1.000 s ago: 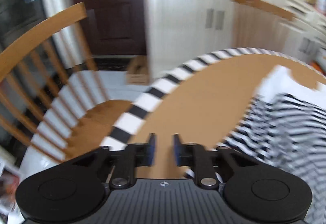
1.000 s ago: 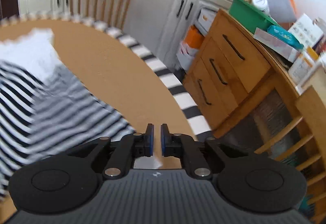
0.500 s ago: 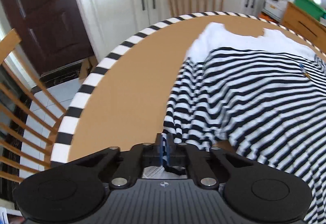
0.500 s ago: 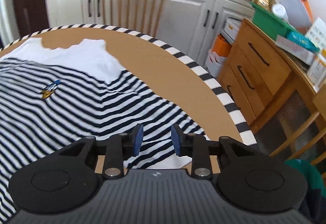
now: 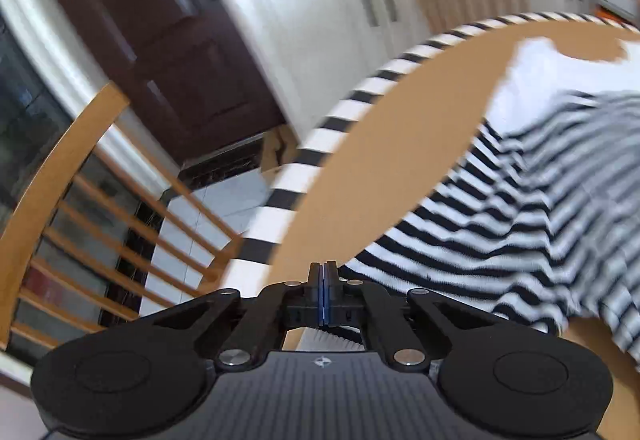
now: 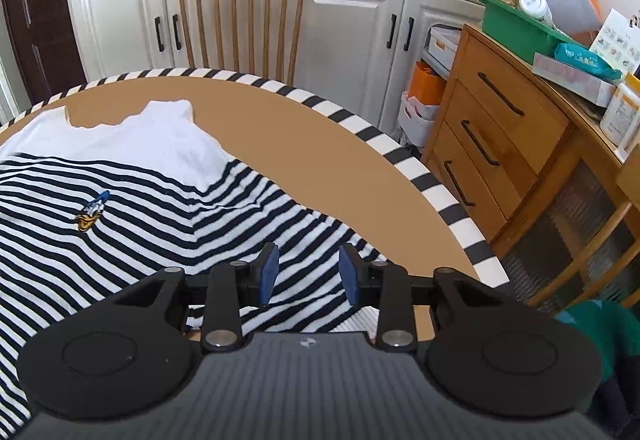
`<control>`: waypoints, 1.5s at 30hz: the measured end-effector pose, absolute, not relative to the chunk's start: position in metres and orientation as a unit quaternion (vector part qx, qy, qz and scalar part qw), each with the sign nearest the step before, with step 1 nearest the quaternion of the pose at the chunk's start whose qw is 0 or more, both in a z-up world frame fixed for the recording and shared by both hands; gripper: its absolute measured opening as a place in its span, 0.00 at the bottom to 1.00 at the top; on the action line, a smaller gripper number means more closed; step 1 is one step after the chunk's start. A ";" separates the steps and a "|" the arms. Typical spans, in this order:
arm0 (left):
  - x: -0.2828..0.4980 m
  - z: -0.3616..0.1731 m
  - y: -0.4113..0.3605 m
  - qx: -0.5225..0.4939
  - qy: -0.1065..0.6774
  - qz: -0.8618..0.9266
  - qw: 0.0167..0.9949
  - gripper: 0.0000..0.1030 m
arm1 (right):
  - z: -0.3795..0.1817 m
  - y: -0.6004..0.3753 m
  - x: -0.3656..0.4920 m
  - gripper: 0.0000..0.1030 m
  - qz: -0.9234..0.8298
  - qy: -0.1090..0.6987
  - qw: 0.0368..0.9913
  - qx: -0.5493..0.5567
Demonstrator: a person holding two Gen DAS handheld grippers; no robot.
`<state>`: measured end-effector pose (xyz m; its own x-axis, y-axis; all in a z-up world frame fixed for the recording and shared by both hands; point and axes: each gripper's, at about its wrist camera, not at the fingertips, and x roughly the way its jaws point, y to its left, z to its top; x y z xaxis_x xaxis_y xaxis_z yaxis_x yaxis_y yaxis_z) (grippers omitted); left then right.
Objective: Fold clothes
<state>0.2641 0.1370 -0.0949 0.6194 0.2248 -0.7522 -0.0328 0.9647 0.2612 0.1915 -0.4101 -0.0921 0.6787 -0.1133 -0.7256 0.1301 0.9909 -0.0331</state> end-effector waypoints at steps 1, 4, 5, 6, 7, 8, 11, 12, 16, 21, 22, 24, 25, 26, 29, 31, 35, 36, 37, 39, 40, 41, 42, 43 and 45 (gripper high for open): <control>0.265 -0.088 0.146 0.066 0.431 0.045 0.899 0.01 | -0.091 -0.409 0.190 0.37 -0.063 0.394 0.917 0.009; 0.259 -0.071 0.151 0.037 0.405 0.019 0.913 0.08 | -0.089 -0.405 0.187 0.42 -0.058 0.392 0.918 0.002; 0.258 -0.070 0.151 0.049 0.401 0.018 0.915 0.16 | -0.089 -0.404 0.186 0.42 -0.056 0.392 0.918 0.000; 0.257 -0.071 0.152 0.050 0.405 0.008 0.913 0.20 | -0.089 -0.403 0.185 0.42 -0.054 0.392 0.918 0.002; 0.256 -0.073 0.153 0.046 0.413 -0.006 0.909 0.28 | -0.090 -0.402 0.185 0.42 -0.052 0.393 0.918 0.004; 0.256 -0.077 0.152 0.050 0.421 -0.019 0.905 0.30 | -0.091 -0.401 0.185 0.43 -0.051 0.395 0.917 0.007; 0.257 -0.091 0.144 0.109 0.429 -0.010 0.897 0.51 | -0.094 -0.398 0.185 0.45 -0.047 0.401 0.915 0.012; 0.257 -0.093 0.144 0.113 0.423 0.002 0.899 0.55 | -0.094 -0.396 0.184 0.46 -0.045 0.403 0.914 0.011; 0.265 -0.093 0.161 0.033 0.443 0.002 0.896 0.44 | -0.095 -0.393 0.183 0.47 -0.040 0.405 0.914 0.007; 0.268 -0.091 0.149 0.048 0.446 0.009 0.894 0.04 | -0.098 -0.392 0.184 0.47 -0.040 0.407 0.912 0.027; 0.269 -0.090 0.152 0.037 0.438 0.031 0.898 0.04 | -0.097 -0.391 0.184 0.47 -0.040 0.407 0.912 0.027; 0.268 -0.084 0.163 0.007 0.423 0.081 0.903 0.04 | -0.096 -0.389 0.182 0.47 -0.038 0.404 0.914 0.016; 0.268 -0.082 0.171 -0.007 0.418 0.102 0.903 0.04 | -0.095 -0.389 0.182 0.47 -0.040 0.402 0.915 0.007; 0.268 -0.081 0.177 -0.016 0.415 0.121 0.902 0.04 | -0.094 -0.389 0.181 0.47 -0.043 0.400 0.915 0.000; 0.273 -0.088 0.179 -0.017 0.425 0.125 0.896 0.04 | -0.098 -0.399 0.183 0.48 -0.055 0.406 0.912 0.019; 0.276 -0.093 0.170 -0.002 0.424 0.117 0.898 0.05 | -0.100 -0.403 0.183 0.48 -0.063 0.409 0.909 0.043; 0.272 -0.086 0.168 0.001 0.412 0.124 0.903 0.28 | -0.096 -0.394 0.173 0.48 -0.046 0.410 0.910 0.042; 0.266 -0.081 0.169 -0.001 0.405 0.130 0.905 0.34 | -0.094 -0.391 0.166 0.48 -0.039 0.411 0.910 0.042; 0.258 -0.075 0.171 -0.002 0.398 0.135 0.908 0.46 | -0.093 -0.388 0.160 0.48 -0.032 0.412 0.910 0.042; 0.235 -0.065 0.171 -0.009 0.392 0.140 0.909 0.51 | -0.093 -0.383 0.143 0.48 -0.017 0.420 0.906 0.056; 0.221 -0.060 0.170 -0.019 0.394 0.133 0.909 0.52 | -0.093 -0.381 0.133 0.48 -0.009 0.425 0.903 0.066; 0.205 -0.056 0.168 -0.037 0.399 0.120 0.908 0.54 | -0.094 -0.378 0.123 0.48 -0.002 0.430 0.900 0.076; 0.189 -0.052 0.165 -0.059 0.408 0.105 0.905 0.56 | -0.096 -0.375 0.112 0.48 0.003 0.434 0.897 0.087; 0.172 -0.050 0.162 -0.085 0.419 0.087 0.900 0.60 | -0.098 -0.373 0.101 0.48 0.004 0.435 0.895 0.101; 0.138 -0.051 0.146 -0.118 0.442 0.048 0.888 0.60 | -0.104 -0.371 0.083 0.48 0.001 0.441 0.886 0.145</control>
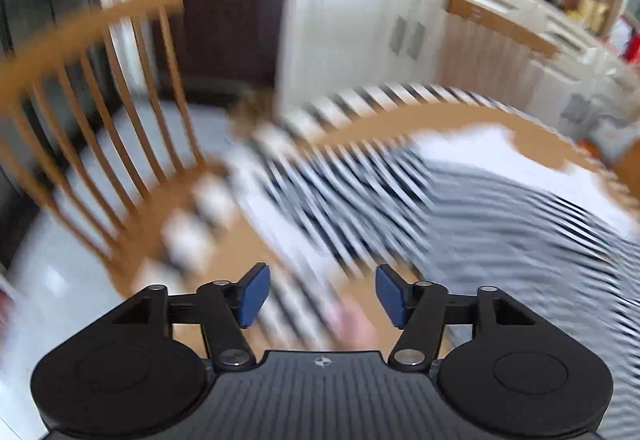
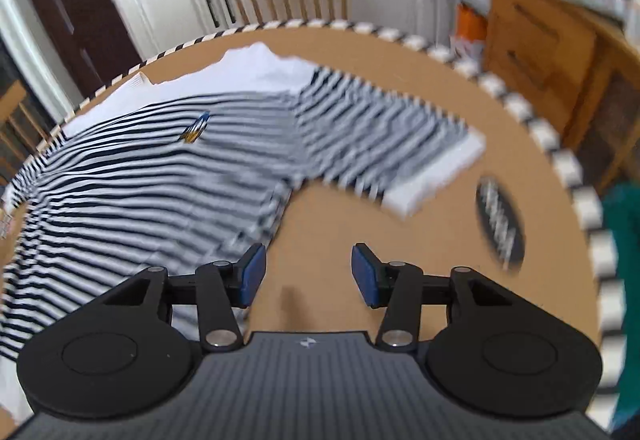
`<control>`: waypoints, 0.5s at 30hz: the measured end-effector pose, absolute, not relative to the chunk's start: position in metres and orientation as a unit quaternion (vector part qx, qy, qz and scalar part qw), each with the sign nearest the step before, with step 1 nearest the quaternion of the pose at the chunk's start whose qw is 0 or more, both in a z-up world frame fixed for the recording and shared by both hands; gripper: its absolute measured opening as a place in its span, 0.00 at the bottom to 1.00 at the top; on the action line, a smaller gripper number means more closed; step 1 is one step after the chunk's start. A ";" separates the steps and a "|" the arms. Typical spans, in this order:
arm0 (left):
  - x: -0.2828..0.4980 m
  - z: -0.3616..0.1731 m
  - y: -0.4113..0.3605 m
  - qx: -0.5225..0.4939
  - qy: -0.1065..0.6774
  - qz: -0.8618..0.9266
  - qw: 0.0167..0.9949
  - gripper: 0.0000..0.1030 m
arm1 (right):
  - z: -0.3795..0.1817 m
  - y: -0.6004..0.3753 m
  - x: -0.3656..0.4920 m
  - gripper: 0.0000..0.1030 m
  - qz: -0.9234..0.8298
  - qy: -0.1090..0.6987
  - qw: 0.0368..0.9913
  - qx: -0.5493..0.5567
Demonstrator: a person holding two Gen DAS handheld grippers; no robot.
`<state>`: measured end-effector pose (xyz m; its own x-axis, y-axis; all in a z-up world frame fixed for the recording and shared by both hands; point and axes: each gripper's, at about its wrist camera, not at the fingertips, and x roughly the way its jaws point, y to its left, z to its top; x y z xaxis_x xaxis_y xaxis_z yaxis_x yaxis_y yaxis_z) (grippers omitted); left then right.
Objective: Fold clothes
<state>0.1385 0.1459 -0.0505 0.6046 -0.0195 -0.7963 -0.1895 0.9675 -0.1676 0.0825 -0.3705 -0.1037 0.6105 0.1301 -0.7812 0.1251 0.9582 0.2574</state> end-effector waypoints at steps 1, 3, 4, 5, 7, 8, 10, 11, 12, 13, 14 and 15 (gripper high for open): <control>0.121 -0.051 0.136 -0.131 0.452 0.029 0.882 0.60 | -0.107 -0.370 0.073 0.47 0.000 0.445 0.880 0.169; 0.086 -0.054 0.115 -0.147 0.469 -0.004 0.871 0.60 | -0.109 -0.365 0.055 0.46 0.003 0.448 0.871 0.202; 0.070 -0.056 0.106 -0.144 0.472 -0.012 0.870 0.60 | -0.109 -0.362 0.045 0.46 0.006 0.450 0.868 0.211; 0.056 -0.060 0.099 -0.142 0.476 -0.018 0.868 0.59 | -0.108 -0.359 0.035 0.46 0.011 0.452 0.865 0.215; 0.032 -0.069 0.091 -0.147 0.490 -0.018 0.859 0.59 | -0.107 -0.352 0.015 0.46 0.018 0.461 0.859 0.223; 0.021 -0.073 0.091 -0.152 0.495 -0.015 0.856 0.59 | -0.107 -0.348 0.005 0.46 0.021 0.467 0.854 0.227; 0.003 -0.080 0.092 -0.161 0.498 -0.005 0.852 0.59 | -0.108 -0.341 -0.014 0.46 0.029 0.484 0.843 0.234; -0.004 -0.081 0.092 -0.163 0.501 -0.001 0.850 0.59 | -0.109 -0.337 -0.024 0.47 0.033 0.492 0.837 0.237; -0.010 -0.081 0.091 -0.163 0.503 0.004 0.848 0.59 | -0.110 -0.333 -0.033 0.47 0.039 0.501 0.831 0.239; -0.015 -0.081 0.091 -0.166 0.506 0.008 0.846 0.59 | -0.112 -0.328 -0.040 0.47 0.045 0.510 0.825 0.238; -0.019 -0.081 0.091 -0.170 0.509 0.010 0.844 0.59 | -0.113 -0.321 -0.048 0.47 0.050 0.514 0.824 0.231; -0.024 -0.081 0.089 -0.171 0.512 0.009 0.842 0.59 | -0.113 -0.314 -0.055 0.47 0.056 0.513 0.827 0.221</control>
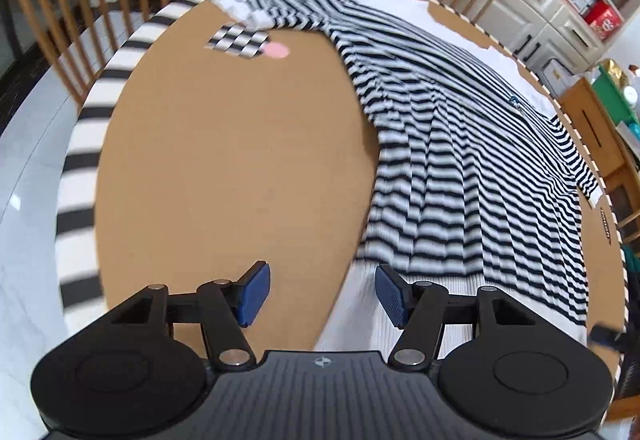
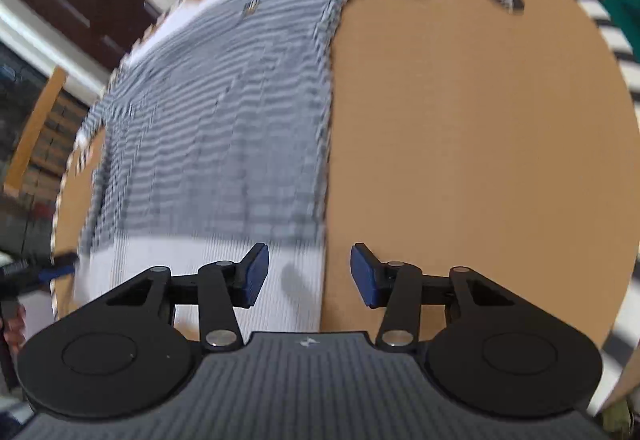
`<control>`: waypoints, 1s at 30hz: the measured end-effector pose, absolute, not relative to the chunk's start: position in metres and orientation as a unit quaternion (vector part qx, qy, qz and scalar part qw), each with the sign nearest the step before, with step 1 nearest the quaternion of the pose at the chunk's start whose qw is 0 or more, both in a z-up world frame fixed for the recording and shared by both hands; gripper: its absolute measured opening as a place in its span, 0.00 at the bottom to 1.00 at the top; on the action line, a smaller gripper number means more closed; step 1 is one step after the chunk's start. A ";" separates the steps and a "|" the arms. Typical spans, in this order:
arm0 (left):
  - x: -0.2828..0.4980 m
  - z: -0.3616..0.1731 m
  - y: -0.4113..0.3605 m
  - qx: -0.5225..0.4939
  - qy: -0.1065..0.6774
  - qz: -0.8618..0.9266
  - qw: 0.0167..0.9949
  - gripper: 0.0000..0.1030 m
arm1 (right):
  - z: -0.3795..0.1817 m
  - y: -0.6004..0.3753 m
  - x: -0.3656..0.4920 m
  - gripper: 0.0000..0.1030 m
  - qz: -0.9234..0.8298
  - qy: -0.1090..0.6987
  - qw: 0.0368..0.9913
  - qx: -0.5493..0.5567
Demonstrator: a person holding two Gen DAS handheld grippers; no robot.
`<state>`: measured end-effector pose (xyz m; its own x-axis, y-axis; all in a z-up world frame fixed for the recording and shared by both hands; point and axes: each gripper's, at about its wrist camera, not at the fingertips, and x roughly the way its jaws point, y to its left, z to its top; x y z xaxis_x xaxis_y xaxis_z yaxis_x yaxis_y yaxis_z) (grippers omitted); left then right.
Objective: Fold clothes
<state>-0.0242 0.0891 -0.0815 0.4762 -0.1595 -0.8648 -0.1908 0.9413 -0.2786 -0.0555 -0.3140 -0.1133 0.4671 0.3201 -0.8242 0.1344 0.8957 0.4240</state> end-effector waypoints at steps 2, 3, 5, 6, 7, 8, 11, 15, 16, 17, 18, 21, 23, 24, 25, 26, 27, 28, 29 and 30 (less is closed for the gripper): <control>-0.032 -0.081 0.082 -0.147 0.512 0.008 0.846 0.56 | -0.113 -0.296 -0.065 0.46 0.067 0.510 0.837 0.185; -0.034 -0.082 0.076 -0.122 0.507 0.012 0.853 0.54 | -0.112 -0.285 -0.067 0.38 0.068 0.508 0.845 0.155; -0.039 -0.080 0.062 -0.067 0.498 0.010 0.865 0.08 | -0.113 -0.265 -0.068 0.07 0.072 0.510 0.852 0.089; -0.039 -0.081 0.058 -0.068 0.495 0.000 0.866 0.05 | -0.113 -0.261 -0.067 0.07 0.074 0.513 0.852 0.080; -0.039 -0.081 0.057 -0.072 0.495 0.002 0.866 0.04 | -0.112 -0.261 -0.064 0.07 0.073 0.516 0.849 0.083; -0.040 -0.080 0.055 -0.071 0.496 0.007 0.866 0.04 | -0.112 -0.263 -0.062 0.06 0.069 0.519 0.848 0.083; -0.046 -0.077 0.058 -0.087 0.503 0.025 0.860 0.04 | -0.104 -0.270 -0.066 0.06 0.052 0.521 0.849 0.067; -0.060 -0.076 0.068 -0.115 0.515 0.040 0.848 0.04 | -0.098 -0.280 -0.078 0.06 0.035 0.529 0.845 0.064; -0.064 -0.076 0.069 -0.121 0.518 0.041 0.846 0.04 | -0.098 -0.281 -0.079 0.06 0.031 0.533 0.843 0.064; -0.068 -0.075 0.069 -0.124 0.519 0.040 0.845 0.04 | -0.100 -0.282 -0.081 0.06 0.028 0.538 0.840 0.065; -0.071 -0.074 0.069 -0.118 0.518 0.038 0.847 0.04 | -0.103 -0.282 -0.082 0.06 0.028 0.543 0.836 0.067; -0.072 -0.071 0.070 -0.115 0.522 0.033 0.844 0.04 | -0.101 -0.278 -0.081 0.06 0.026 0.547 0.834 0.065; -0.073 -0.071 0.075 -0.126 0.528 0.035 0.839 0.04 | -0.099 -0.278 -0.081 0.06 0.027 0.548 0.833 0.064; -0.073 -0.072 0.077 -0.129 0.530 0.036 0.838 0.04 | -0.098 -0.278 -0.082 0.06 0.027 0.551 0.832 0.064; -0.073 -0.072 0.077 -0.129 0.531 0.036 0.837 0.04 | -0.099 -0.279 -0.083 0.06 0.027 0.555 0.829 0.063; -0.073 -0.073 0.077 -0.128 0.533 0.036 0.836 0.04 | -0.100 -0.279 -0.082 0.06 0.026 0.558 0.827 0.061; -0.073 -0.072 0.077 -0.130 0.534 0.036 0.835 0.04 | -0.101 -0.280 -0.082 0.07 0.025 0.559 0.826 0.062; -0.072 -0.072 0.077 -0.131 0.535 0.035 0.834 0.04 | -0.101 -0.281 -0.081 0.07 0.024 0.560 0.826 0.064; -0.072 -0.072 0.076 -0.134 0.538 0.034 0.832 0.04 | -0.101 -0.281 -0.080 0.07 0.023 0.561 0.825 0.065; -0.072 -0.072 0.076 -0.134 0.539 0.032 0.831 0.04 | -0.102 -0.281 -0.079 0.07 0.022 0.561 0.825 0.065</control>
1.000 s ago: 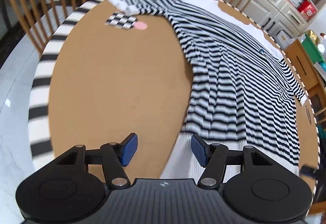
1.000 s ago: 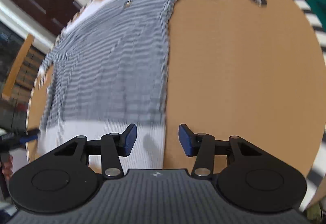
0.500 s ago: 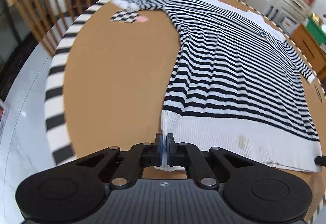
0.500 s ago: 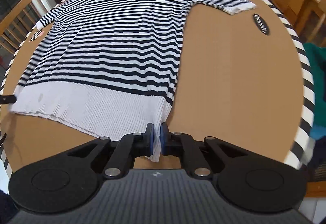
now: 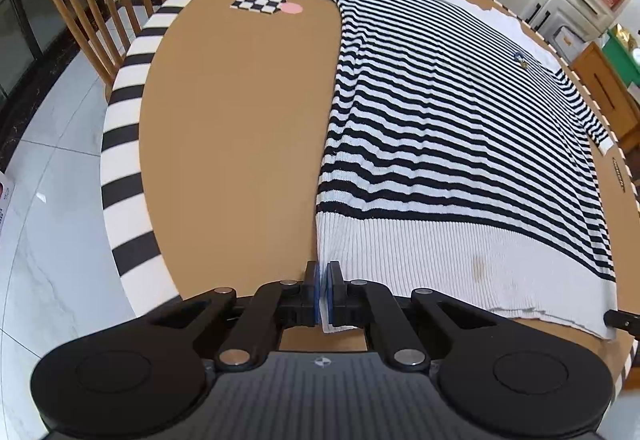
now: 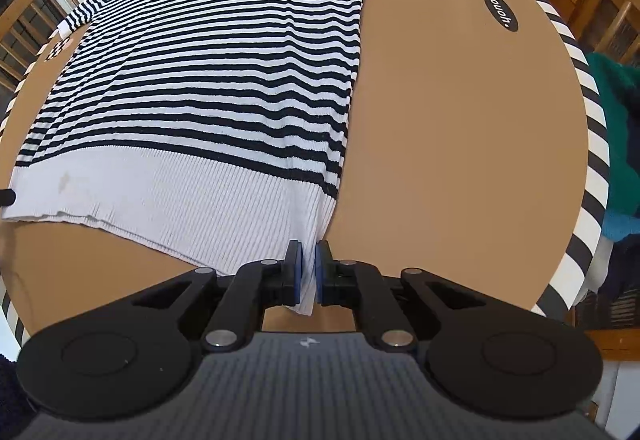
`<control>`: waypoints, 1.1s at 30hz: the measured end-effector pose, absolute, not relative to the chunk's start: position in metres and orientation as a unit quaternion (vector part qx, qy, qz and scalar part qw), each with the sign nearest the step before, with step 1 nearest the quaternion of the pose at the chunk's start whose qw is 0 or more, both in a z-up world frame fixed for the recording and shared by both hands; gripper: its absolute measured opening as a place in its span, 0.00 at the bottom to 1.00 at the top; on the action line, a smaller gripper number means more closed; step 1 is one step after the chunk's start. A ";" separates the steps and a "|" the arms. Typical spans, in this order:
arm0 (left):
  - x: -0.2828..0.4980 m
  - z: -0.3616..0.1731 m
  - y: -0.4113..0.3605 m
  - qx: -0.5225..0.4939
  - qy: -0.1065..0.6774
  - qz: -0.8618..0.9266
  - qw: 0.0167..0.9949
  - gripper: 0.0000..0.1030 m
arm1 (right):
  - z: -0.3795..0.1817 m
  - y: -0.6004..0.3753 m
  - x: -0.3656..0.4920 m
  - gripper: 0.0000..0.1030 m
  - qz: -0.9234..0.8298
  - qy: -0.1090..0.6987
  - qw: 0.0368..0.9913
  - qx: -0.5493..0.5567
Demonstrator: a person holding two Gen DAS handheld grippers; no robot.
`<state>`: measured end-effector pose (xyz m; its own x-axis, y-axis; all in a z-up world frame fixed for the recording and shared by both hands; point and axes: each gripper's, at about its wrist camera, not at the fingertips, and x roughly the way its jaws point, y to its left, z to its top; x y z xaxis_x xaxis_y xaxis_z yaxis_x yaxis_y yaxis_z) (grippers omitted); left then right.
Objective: Fold clothes
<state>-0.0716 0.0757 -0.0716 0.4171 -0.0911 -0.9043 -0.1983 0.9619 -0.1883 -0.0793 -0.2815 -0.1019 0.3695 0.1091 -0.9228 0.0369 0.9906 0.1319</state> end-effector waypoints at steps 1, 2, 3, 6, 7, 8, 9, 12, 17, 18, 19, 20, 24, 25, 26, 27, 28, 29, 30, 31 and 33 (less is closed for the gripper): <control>-0.071 -0.072 0.075 -0.133 0.540 0.031 0.831 0.04 | -0.102 -0.281 -0.078 0.07 0.021 0.561 0.825 0.065; -0.070 -0.072 0.075 -0.134 0.540 0.030 0.830 0.04 | -0.102 -0.280 -0.076 0.07 0.021 0.561 0.825 0.063; -0.069 -0.071 0.075 -0.136 0.541 0.029 0.829 0.04 | -0.102 -0.279 -0.076 0.08 0.021 0.562 0.824 0.061; -0.065 -0.069 0.080 -0.156 0.542 0.025 0.826 0.09 | -0.101 -0.282 -0.073 0.18 0.020 0.569 0.818 0.073; -0.064 -0.066 0.084 -0.166 0.540 0.025 0.824 0.15 | -0.101 -0.284 -0.073 0.24 0.018 0.575 0.814 0.079; -0.063 -0.062 0.090 -0.174 0.538 0.026 0.825 0.24 | -0.099 -0.285 -0.073 0.38 0.014 0.580 0.811 0.081; -0.063 -0.057 0.096 -0.177 0.532 0.028 0.827 0.27 | -0.097 -0.287 -0.074 0.41 0.011 0.581 0.810 0.080; -0.057 -0.037 0.112 -0.153 0.502 0.035 0.851 0.42 | -0.082 -0.294 -0.074 0.39 -0.005 0.560 0.826 0.067; -0.026 -0.016 0.130 -0.100 0.441 0.021 0.892 0.61 | -0.067 -0.290 -0.051 0.40 -0.041 0.490 0.866 0.089; -0.018 -0.016 0.136 -0.094 0.434 0.010 0.896 0.61 | -0.067 -0.282 -0.044 0.41 -0.042 0.483 0.868 0.105; -0.009 -0.017 0.141 -0.087 0.428 -0.002 0.900 0.61 | -0.068 -0.273 -0.037 0.41 -0.043 0.475 0.871 0.122; -0.001 -0.018 0.147 -0.080 0.421 -0.014 0.903 0.61 | -0.068 -0.262 -0.031 0.41 -0.041 0.467 0.873 0.137; 0.037 -0.028 0.172 -0.051 0.391 -0.088 0.915 0.61 | -0.068 -0.196 -0.017 0.40 -0.028 0.434 0.881 0.187; 0.047 -0.030 0.178 -0.043 0.383 -0.107 0.916 0.61 | -0.066 -0.178 -0.015 0.40 -0.029 0.423 0.884 0.197; 0.057 -0.032 0.185 -0.038 0.377 -0.128 0.917 0.60 | -0.066 -0.160 -0.012 0.40 -0.031 0.415 0.886 0.207; 0.067 -0.033 0.193 -0.035 0.375 -0.146 0.915 0.60 | -0.067 -0.142 -0.009 0.42 -0.034 0.408 0.886 0.217; 0.076 -0.033 0.201 -0.033 0.374 -0.162 0.913 0.60 | -0.068 -0.125 -0.005 0.42 -0.037 0.401 0.887 0.227; 0.086 -0.033 0.209 -0.031 0.372 -0.177 0.911 0.60 | -0.069 -0.107 -0.002 0.42 -0.040 0.394 0.887 0.237; 0.095 -0.033 0.217 -0.030 0.372 -0.190 0.908 0.60 | -0.069 -0.090 0.003 0.42 -0.041 0.389 0.887 0.246; 0.103 -0.032 0.224 -0.029 0.374 -0.199 0.905 0.60 | -0.068 -0.075 0.008 0.41 -0.039 0.385 0.886 0.255; 0.120 -0.031 0.236 -0.024 0.375 -0.213 0.902 0.60 | -0.064 -0.050 0.020 0.41 -0.031 0.371 0.887 0.272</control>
